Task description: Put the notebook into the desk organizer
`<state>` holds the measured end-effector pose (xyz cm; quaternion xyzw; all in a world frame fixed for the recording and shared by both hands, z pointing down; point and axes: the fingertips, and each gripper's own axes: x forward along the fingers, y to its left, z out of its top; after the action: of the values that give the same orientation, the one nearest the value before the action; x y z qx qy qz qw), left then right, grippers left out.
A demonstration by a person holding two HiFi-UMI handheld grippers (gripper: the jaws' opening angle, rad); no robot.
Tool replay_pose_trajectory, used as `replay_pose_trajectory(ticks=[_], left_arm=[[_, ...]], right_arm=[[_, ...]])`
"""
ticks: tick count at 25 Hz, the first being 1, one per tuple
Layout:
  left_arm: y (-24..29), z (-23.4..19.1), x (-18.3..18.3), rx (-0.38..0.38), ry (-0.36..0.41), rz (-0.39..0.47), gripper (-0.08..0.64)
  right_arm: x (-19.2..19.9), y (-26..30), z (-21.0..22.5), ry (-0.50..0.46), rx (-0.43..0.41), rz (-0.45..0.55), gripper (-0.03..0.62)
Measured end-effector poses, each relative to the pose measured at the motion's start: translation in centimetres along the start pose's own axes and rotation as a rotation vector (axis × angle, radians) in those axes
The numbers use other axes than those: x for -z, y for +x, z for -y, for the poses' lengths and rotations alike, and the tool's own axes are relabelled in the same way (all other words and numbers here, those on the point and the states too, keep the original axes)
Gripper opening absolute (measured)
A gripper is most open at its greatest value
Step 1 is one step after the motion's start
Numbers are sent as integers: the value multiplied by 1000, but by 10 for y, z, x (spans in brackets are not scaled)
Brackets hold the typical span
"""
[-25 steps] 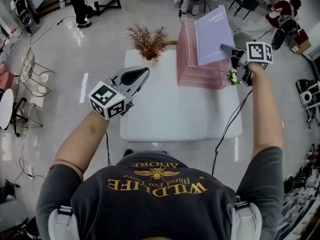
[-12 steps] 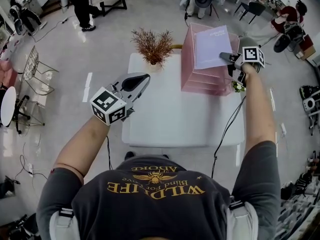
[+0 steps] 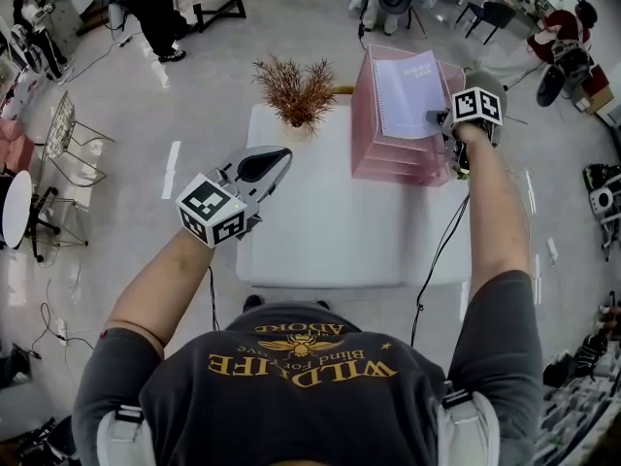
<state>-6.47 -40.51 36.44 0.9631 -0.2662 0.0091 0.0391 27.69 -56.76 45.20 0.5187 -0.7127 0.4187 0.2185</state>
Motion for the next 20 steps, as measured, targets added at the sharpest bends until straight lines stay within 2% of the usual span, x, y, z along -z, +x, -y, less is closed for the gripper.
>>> replay_pose_trajectory(ticks=[8, 20], left_arm=[[1, 0, 1, 2, 2, -3, 0], [3, 4, 8, 13, -12, -8, 0]], right_arm=[[4, 13, 6, -123, 134, -41, 57], [3, 20, 9, -440, 432, -76, 112]])
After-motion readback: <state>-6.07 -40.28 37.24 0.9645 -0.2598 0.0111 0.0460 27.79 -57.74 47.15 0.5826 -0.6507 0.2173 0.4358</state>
